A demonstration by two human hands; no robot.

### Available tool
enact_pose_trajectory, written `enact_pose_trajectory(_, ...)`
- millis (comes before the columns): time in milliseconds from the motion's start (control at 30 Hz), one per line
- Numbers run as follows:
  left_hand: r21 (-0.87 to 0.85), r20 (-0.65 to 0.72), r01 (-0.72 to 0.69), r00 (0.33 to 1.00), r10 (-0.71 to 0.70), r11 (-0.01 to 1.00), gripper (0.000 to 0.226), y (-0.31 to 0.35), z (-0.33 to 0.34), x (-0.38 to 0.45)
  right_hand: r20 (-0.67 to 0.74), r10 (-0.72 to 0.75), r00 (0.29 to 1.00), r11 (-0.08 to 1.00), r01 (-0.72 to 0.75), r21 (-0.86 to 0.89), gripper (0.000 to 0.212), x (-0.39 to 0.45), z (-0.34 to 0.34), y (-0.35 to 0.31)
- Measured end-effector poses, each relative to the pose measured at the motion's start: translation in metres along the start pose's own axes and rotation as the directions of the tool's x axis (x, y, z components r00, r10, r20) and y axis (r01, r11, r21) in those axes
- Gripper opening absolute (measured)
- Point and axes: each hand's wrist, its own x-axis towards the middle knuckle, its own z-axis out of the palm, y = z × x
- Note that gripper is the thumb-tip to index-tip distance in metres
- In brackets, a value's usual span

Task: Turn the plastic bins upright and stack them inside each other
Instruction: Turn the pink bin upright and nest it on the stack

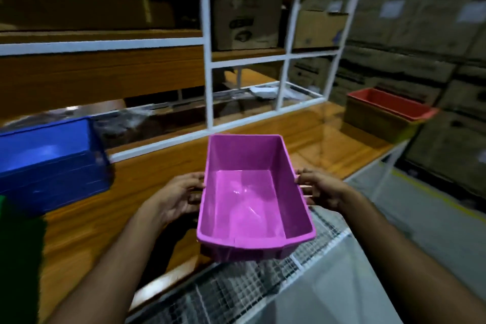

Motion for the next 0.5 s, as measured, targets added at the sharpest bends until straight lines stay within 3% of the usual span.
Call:
enact_pose_trajectory(233, 0.087, 0.175, 0.068, 0.981, -0.082, 0.994, 0.034, -0.021, 0.151, 0.071, -0.199, -0.018, 0.980, 0.995, 0.038, 0.096, 0.026, -0.088, -0.133, 0.014)
enact_pose_trajectory(500, 0.223, 0.322, 0.072, 0.936, -0.143, 0.972, 0.028, -0.052, 0.356, 0.152, -0.439, -0.017, 0.898, 0.973, 0.116, 0.199, 0.029, -0.163, -0.316, 0.048)
